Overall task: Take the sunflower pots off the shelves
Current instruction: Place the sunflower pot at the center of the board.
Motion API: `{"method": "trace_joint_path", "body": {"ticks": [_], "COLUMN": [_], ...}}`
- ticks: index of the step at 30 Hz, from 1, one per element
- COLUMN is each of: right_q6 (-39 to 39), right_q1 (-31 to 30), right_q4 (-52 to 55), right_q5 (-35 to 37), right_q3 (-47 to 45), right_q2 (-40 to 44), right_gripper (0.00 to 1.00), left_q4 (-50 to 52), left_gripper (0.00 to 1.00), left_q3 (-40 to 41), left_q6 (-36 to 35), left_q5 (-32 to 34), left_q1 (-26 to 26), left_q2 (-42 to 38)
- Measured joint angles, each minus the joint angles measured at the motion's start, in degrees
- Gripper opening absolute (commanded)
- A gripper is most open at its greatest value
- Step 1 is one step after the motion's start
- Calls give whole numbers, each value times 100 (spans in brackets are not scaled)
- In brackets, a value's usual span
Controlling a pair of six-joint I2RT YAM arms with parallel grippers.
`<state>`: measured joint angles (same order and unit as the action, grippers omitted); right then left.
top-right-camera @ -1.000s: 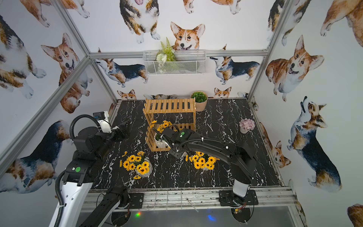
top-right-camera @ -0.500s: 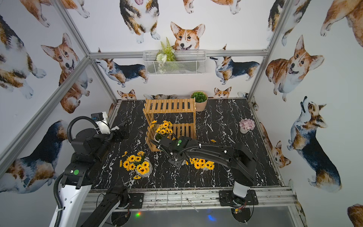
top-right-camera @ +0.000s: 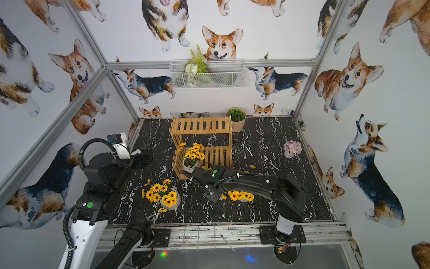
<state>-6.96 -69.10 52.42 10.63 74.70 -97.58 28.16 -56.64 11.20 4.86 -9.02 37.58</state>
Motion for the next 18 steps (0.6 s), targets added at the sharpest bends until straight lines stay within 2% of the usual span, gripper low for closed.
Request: {"method": "trace_joint_path", "body": {"ticks": [18], "right_q6": [-96], "right_q1": [-17], "right_q4": [-299], "right_q5": [-22], "right_q3": [-310], "right_q2": [2], "right_gripper": [1], "left_q4": [0], "left_gripper": [100], "left_q3": [11], "left_q6": [0], "left_q5": [0], "left_q1": [0], "left_q2": [-7]}}
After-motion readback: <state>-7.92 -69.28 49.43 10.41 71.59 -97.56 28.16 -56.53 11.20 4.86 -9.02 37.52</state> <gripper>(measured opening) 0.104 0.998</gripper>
